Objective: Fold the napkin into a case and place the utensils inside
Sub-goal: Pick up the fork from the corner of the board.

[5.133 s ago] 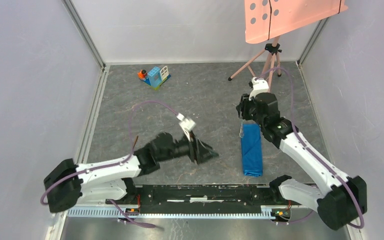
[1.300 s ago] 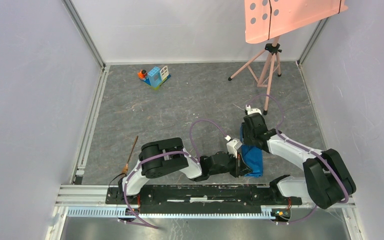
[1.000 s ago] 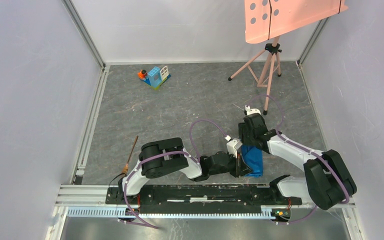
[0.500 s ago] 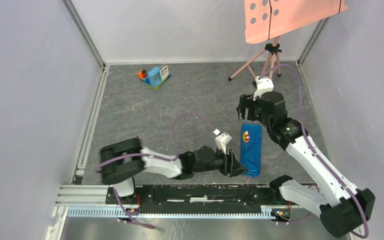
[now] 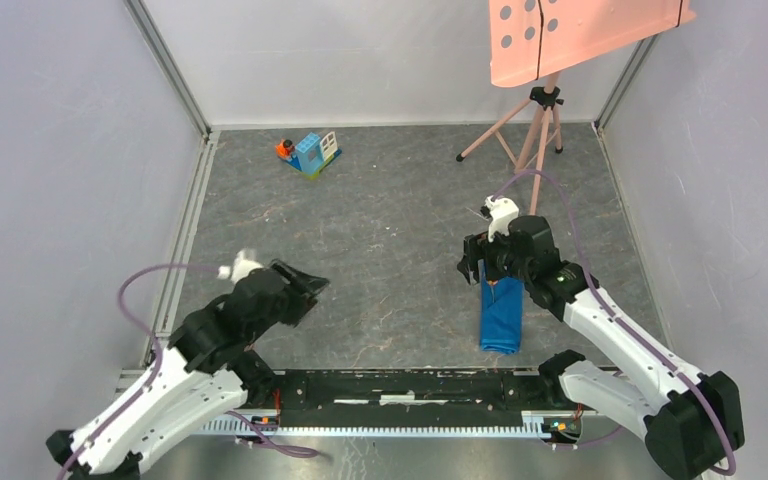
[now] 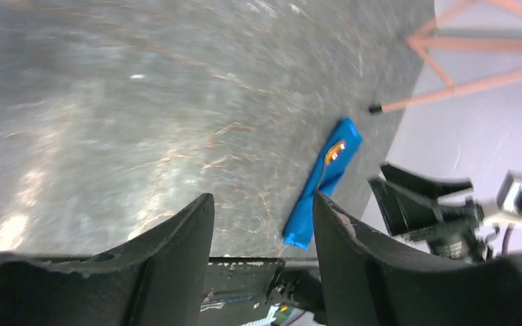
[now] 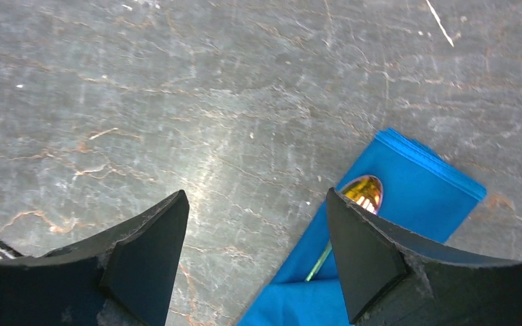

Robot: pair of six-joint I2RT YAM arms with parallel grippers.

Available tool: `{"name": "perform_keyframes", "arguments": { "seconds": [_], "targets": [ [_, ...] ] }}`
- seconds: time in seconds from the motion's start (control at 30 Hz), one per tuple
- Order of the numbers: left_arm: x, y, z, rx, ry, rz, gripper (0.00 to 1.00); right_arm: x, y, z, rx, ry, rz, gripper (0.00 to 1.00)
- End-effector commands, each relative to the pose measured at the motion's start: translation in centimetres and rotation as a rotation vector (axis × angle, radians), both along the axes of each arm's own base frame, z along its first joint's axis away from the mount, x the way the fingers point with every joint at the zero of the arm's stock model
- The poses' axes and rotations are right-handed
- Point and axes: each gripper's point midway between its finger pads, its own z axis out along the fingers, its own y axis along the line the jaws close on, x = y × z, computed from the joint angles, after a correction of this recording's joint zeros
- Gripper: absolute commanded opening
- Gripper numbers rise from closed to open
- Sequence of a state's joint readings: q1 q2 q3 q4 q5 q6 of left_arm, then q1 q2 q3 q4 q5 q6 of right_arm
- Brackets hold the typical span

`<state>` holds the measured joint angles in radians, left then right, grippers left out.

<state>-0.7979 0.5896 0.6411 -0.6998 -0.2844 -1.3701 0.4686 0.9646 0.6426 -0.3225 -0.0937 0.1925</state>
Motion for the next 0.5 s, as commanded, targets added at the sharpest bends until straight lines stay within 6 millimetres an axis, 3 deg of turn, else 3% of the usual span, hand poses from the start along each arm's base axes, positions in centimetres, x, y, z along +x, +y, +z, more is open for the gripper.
{"name": "perform_keyframes", "arguments": {
  "seconds": [0.0,0.03,0.1,0.2,0.33,0.47],
  "targets": [
    [-3.6,8.4,-3.9,-0.018,0.276,0.461,0.76,0.2,2.1,2.9,0.083,-0.095,0.092,0.8],
    [-3.4,9.1,-3.9,-0.039,0.271,0.523,0.99,0.1,2.2,3.0,0.082,-0.097,0.102,0.8],
    [-2.6,10.8,-3.0,-0.017,0.209,0.613,1.0,0.0,2.3,3.0,0.076,-0.097,0.118,0.8],
    [-0.8,12.3,0.3,0.127,0.094,0.623,1.0,-0.4,2.4,3.1,0.058,-0.101,0.139,0.8],
    [1.1,13.5,3.4,0.339,0.088,0.658,1.0,-1.0,2.9,2.7,0.04,-0.106,0.157,0.8],
    [3.8,13.7,2.5,0.326,0.194,0.699,1.0,-1.5,3.2,2.7,0.046,-0.106,0.168,0.8]
  ]
}}
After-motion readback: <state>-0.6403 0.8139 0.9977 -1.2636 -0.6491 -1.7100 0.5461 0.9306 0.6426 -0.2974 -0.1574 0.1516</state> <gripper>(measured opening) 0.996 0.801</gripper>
